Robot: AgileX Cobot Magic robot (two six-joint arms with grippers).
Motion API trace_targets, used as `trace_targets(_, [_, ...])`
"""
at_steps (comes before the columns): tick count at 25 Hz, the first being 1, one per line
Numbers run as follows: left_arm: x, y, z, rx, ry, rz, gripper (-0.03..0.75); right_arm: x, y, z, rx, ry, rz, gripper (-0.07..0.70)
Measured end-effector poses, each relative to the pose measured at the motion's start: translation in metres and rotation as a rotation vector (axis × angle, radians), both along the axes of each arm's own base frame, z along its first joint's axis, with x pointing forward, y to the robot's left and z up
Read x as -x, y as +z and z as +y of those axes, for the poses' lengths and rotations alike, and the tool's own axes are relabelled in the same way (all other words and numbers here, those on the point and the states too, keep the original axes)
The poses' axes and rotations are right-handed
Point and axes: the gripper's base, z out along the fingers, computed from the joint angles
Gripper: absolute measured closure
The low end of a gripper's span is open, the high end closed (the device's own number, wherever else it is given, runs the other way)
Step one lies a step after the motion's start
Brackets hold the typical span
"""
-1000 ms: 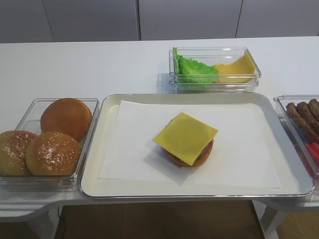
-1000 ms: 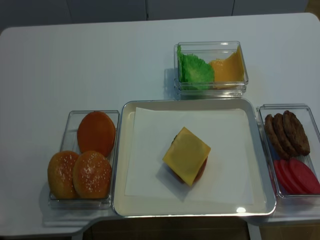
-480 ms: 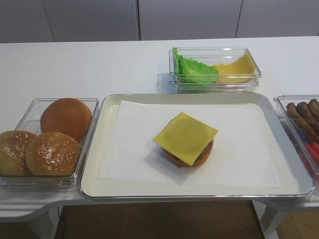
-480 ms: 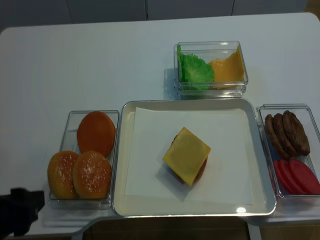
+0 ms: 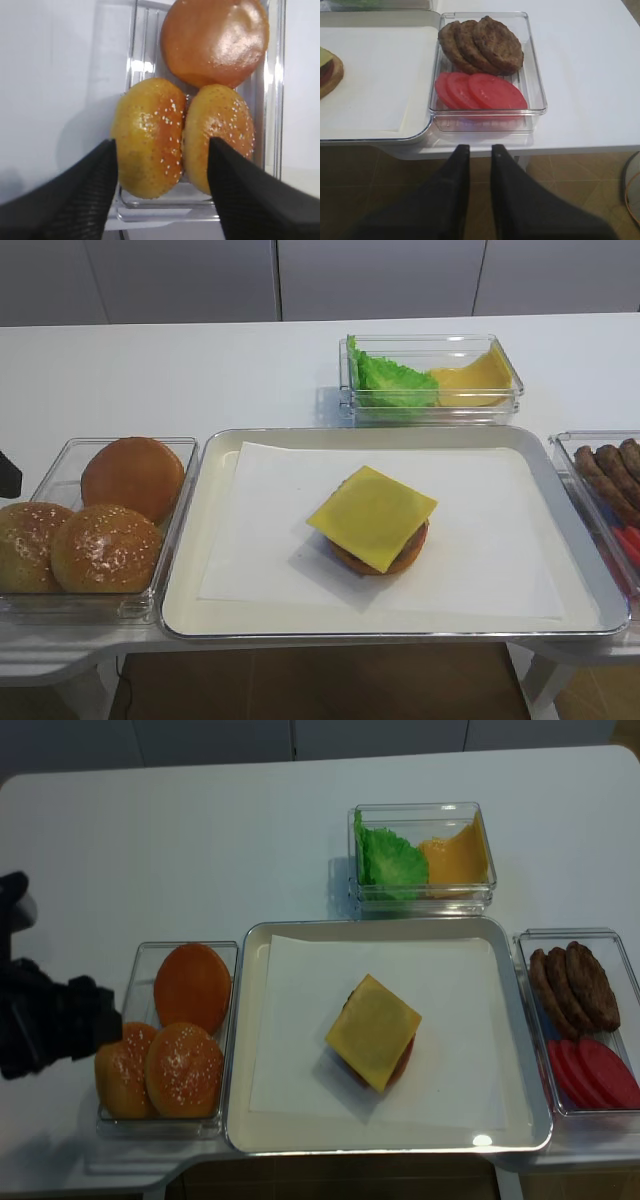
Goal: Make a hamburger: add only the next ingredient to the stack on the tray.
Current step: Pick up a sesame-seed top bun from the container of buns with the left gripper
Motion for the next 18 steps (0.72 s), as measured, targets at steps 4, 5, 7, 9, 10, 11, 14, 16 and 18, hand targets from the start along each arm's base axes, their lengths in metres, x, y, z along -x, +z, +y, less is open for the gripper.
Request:
trace_targets(4, [-0.016, -0.007, 0.001, -0.005, -0.019, 0.097, 0.291, 0.000, 0.000, 0.000, 0.000, 0.000, 0.000, 0.519])
trace_targets(5, [-0.019, -0.009, 0.003, -0.003, -0.015, 0.118, 0.291, 0.000, 0.000, 0.000, 0.000, 0.000, 0.000, 0.519])
trace_targets(7, [-0.021, -0.012, 0.009, 0.003, -0.014, 0.148, 0.291, 0.000, 0.000, 0.000, -0.002, -0.001, 0.000, 0.519])
trace_targets(9, [-0.020, -0.013, 0.017, 0.024, -0.012, 0.157, 0.291, 0.000, 0.000, 0.000, -0.002, -0.001, 0.000, 0.519])
trace_targets(10, [-0.020, -0.012, 0.020, 0.044, -0.020, 0.151, 0.291, 0.000, 0.000, 0.000, -0.002, -0.001, 0.000, 0.519])
trace_targets(11, [-0.020, -0.012, 0.021, 0.068, -0.038, 0.142, 0.291, 0.000, 0.000, 0.000, -0.002, -0.001, 0.000, 0.519])
trace_targets(14, [-0.021, -0.009, 0.027, 0.128, -0.050, 0.111, 0.291, 0.000, 0.000, 0.000, -0.002, -0.001, 0.000, 0.519])
trace_targets(16, [-0.021, -0.008, 0.031, 0.142, -0.041, 0.097, 0.291, 0.000, 0.000, 0.000, -0.002, -0.001, 0.000, 0.519])
trace_targets(18, [-0.022, -0.010, 0.035, 0.148, -0.034, 0.102, 0.291, 0.000, 0.000, 0.000, -0.002, -0.001, 0.000, 0.519])
